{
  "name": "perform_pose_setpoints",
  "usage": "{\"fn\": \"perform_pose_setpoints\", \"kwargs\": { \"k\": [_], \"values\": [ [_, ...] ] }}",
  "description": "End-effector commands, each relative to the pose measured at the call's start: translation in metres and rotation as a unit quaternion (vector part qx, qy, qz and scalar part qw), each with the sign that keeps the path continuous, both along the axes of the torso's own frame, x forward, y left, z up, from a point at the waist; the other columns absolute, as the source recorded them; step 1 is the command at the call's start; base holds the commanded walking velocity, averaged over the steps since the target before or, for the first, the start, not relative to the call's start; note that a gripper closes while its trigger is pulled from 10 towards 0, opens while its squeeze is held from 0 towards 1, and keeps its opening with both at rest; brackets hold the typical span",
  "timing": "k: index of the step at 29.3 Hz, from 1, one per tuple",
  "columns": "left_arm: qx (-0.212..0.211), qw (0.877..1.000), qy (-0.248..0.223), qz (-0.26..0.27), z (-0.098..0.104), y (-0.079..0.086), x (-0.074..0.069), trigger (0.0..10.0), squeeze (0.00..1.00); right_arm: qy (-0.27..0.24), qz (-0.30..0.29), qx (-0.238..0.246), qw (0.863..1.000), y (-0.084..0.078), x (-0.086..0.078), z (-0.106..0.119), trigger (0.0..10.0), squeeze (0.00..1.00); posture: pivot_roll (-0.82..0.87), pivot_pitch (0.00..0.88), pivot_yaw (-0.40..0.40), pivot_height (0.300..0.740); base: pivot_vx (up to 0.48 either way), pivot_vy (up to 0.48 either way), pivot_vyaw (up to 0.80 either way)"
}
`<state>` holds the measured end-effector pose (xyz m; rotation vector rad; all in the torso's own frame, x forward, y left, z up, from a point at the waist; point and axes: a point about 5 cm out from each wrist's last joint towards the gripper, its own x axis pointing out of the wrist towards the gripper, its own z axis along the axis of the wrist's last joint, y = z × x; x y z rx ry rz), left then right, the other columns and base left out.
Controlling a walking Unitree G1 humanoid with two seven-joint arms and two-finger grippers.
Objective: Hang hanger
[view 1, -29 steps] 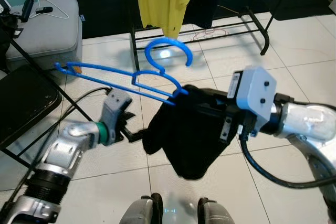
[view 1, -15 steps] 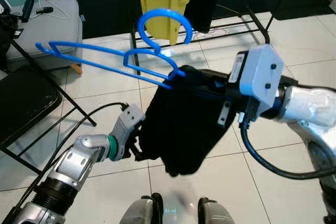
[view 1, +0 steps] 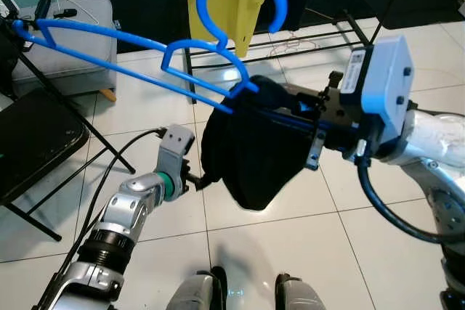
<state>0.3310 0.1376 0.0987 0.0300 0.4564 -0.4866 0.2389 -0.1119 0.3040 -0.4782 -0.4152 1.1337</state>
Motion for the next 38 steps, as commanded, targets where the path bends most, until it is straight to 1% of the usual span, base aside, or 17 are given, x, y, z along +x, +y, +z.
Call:
{"fn": "perform_pose_setpoints", "kwargs": {
  "k": [1,4,5,6,13,15,16,17,23,25,27,28,29,30,33,35,38],
  "values": [
    [0.009,1.0,0.026,0.011,-0.012,0.005,-0.004,8.6,0.0,-0.016,0.02,0.005,1.0,0.001,-0.008,0.006,10.0,0.0,-0.12,0.129,0.127,0.74,0.0,0.0,0.0],
    [0.018,0.999,0.034,0.018,-0.017,0.007,-0.006,8.2,0.0,-0.017,0.02,0.009,1.0,0.001,-0.007,0.008,10.0,0.0,-0.12,0.126,0.126,0.74,0.0,0.0,0.0],
    [0.02,0.999,0.041,0.03,-0.022,0.008,-0.007,2.3,0.0,-0.018,0.019,0.011,1.0,0.0,-0.007,0.009,10.0,0.0,-0.12,0.124,0.122,0.74,0.0,0.0,0.0],
    [0.014,0.998,0.046,0.041,-0.025,0.008,-0.008,0.0,0.0,-0.017,0.018,0.012,1.0,0.0,-0.006,0.01,10.0,0.0,-0.12,0.123,0.121,0.74,0.0,0.0,0.0],
    [0.009,0.997,0.048,0.056,-0.027,0.009,-0.008,0.0,0.0,-0.016,0.015,0.011,1.0,-0.001,-0.005,0.009,10.0,0.0,-0.12,0.12,0.119,0.74,0.0,0.0,0.0],
    [0.044,0.995,0.05,0.077,-0.032,0.023,-0.009,0.0,0.0,-0.019,0.005,0.01,1.0,-0.004,-0.003,0.01,10.0,0.0,-0.12,0.114,0.118,0.74,0.0,0.0,0.0],
    [0.044,0.995,0.05,0.077,-0.032,0.023,-0.009,0.0,0.0,-0.019,0.005,0.01,1.0,-0.004,-0.003,0.01,10.0,0.0,-0.12,0.114,0.118,0.74,0.0,0.0,0.0],
    [0.069,0.993,0.049,0.087,-0.033,0.033,-0.009,0.0,0.0,-0.02,-0.001,0.009,1.0,-0.006,-0.002,0.01,10.0,0.0,-0.12,0.113,0.118,0.74,0.0,0.0,0.0],
    [0.1,0.989,0.042,0.099,-0.034,0.044,-0.009,0.0,0.0,-0.02,-0.008,0.007,1.0,-0.008,-0.001,0.009,10.0,0.0,-0.12,0.11,0.119,0.74,0.0,0.0,0.0],
    [0.151,0.982,0.02,0.107,-0.031,0.056,-0.007,0.0,0.0,-0.02,-0.017,0.005,1.0,-0.011,-0.001,0.009,10.0,0.0,-0.12,0.108,0.119,0.74,0.0,0.0,0.0],
    [0.211,0.97,-0.019,0.116,-0.024,0.066,-0.003,0.0,0.0,-0.018,-0.031,-0.001,0.999,-0.016,0.001,0.007,10.0,0.0,-0.12,0.107,0.12,0.74,0.0,0.0,0.0],
    [0.237,0.961,-0.041,0.133,-0.017,0.073,0.0,7.3,0.0,-0.014,-0.047,-0.013,0.999,-0.021,0.004,0.003,10.0,0.0,-0.12,0.108,0.122,0.74,0.0,0.0,0.0],
    [0.254,0.954,-0.056,0.145,-0.012,0.077,0.003,7.3,0.0,-0.011,-0.057,-0.022,0.998,-0.024,0.006,0.0,10.0,0.0,-0.12,0.108,0.122,0.74,0.0,0.0,0.0],
    [0.267,0.948,-0.068,0.158,-0.006,0.082,0.005,10.0,0.0,-0.004,-0.074,-0.039,0.997,-0.029,0.008,-0.007,10.0,0.0,-0.12,0.108,0.122,0.74,0.0,0.0,0.0],
    [0.276,0.943,-0.079,0.167,-0.001,0.085,0.007,10.0,0.0,0.003,-0.089,-0.056,0.994,-0.034,0.011,-0.014,10.0,0.0,-0.12,0.108,0.122,0.74,0.0,0.0,0.0],
    [0.291,0.931,-0.092,0.199,0.01,0.1,0.012,10.0,0.0,0.035,-0.118,-0.091,0.988,-0.045,0.014,-0.037,10.0,0.0,-0.11,0.111,0.127,0.74,0.0,0.0,0.0],
    [0.301,0.925,-0.094,0.212,0.013,0.108,0.013,10.0,0.0,0.052,-0.117,-0.102,0.987,-0.047,0.011,-0.046,10.0,0.0,-0.11,0.113,0.13,0.74,0.0,0.0,0.0]
  ]
}}
